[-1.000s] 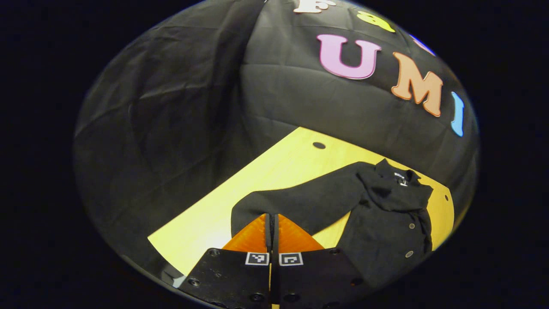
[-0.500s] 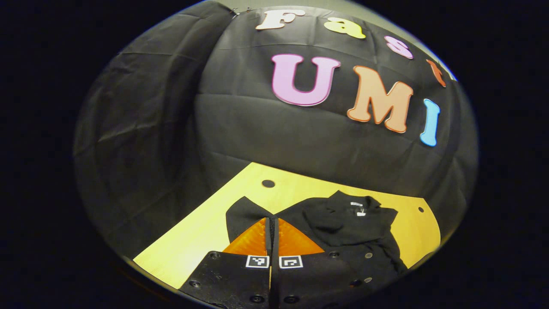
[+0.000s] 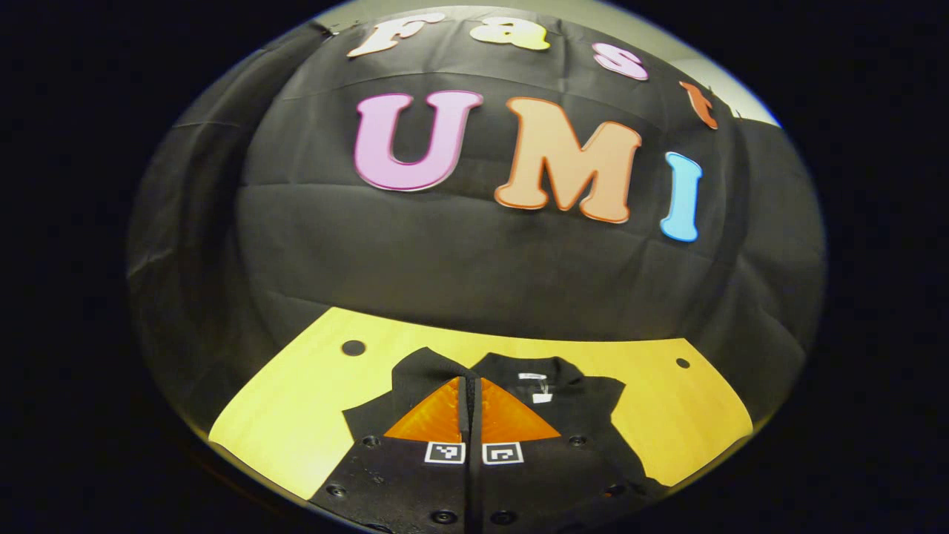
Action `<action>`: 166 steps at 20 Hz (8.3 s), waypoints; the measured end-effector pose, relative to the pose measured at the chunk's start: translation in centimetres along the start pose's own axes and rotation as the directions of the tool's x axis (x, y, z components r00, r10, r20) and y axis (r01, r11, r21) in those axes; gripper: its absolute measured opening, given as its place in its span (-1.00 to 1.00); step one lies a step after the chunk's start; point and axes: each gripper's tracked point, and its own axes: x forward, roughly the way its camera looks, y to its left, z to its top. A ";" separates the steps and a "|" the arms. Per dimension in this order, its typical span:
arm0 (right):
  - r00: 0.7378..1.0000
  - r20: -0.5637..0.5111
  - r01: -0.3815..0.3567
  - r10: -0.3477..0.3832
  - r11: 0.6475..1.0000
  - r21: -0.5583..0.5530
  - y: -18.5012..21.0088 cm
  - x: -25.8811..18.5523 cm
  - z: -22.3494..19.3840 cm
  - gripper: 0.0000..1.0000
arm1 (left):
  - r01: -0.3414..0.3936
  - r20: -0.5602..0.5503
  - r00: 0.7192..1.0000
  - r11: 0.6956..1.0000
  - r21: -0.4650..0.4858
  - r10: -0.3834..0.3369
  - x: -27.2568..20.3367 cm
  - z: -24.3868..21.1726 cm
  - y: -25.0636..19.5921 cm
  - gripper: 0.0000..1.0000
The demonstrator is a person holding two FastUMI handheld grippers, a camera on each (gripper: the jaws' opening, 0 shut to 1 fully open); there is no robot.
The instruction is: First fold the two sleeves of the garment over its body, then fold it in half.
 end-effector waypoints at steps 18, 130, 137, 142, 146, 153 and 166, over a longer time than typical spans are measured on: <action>0.998 -0.070 0.008 -0.005 0.999 0.044 1.3 -2.9 -2.0 0.95 | 0.261 -0.103 0.959 0.965 -0.026 -0.263 7.0 -6.2 -18.5 -1.00; 0.813 -0.423 -0.522 0.401 0.823 -0.225 30.9 2.2 -16.6 -0.95 | 0.075 -0.124 0.989 0.997 -0.035 -0.079 -11.0 -8.8 5.3 -1.00; 0.837 -0.372 -0.496 0.402 0.843 -0.207 31.9 7.9 -12.5 -0.96 | 0.039 -0.042 0.998 0.997 -0.059 -0.042 -6.1 -4.3 5.3 -1.00; 0.829 -0.358 -0.523 0.429 0.822 -0.227 34.5 12.9 -10.1 -0.95 | -0.008 0.002 1.000 0.995 -0.100 0.009 -2.1 -0.9 6.0 -1.00; 0.825 -0.325 -0.542 0.462 0.810 -0.225 37.0 17.1 -7.9 -0.96 | -0.064 0.022 0.998 0.995 -0.077 0.066 1.1 0.9 6.9 -1.00; 0.808 -0.337 -0.562 0.483 0.805 -0.192 39.9 24.3 -7.4 -0.96 | -0.110 -0.005 0.994 0.991 -0.072 0.110 7.5 1.3 7.5 -1.00; 0.781 -0.446 -0.546 0.438 0.824 -0.147 41.4 31.5 -13.8 -0.95 | -0.108 -0.113 0.987 0.993 0.040 0.112 15.6 -4.0 7.2 -1.00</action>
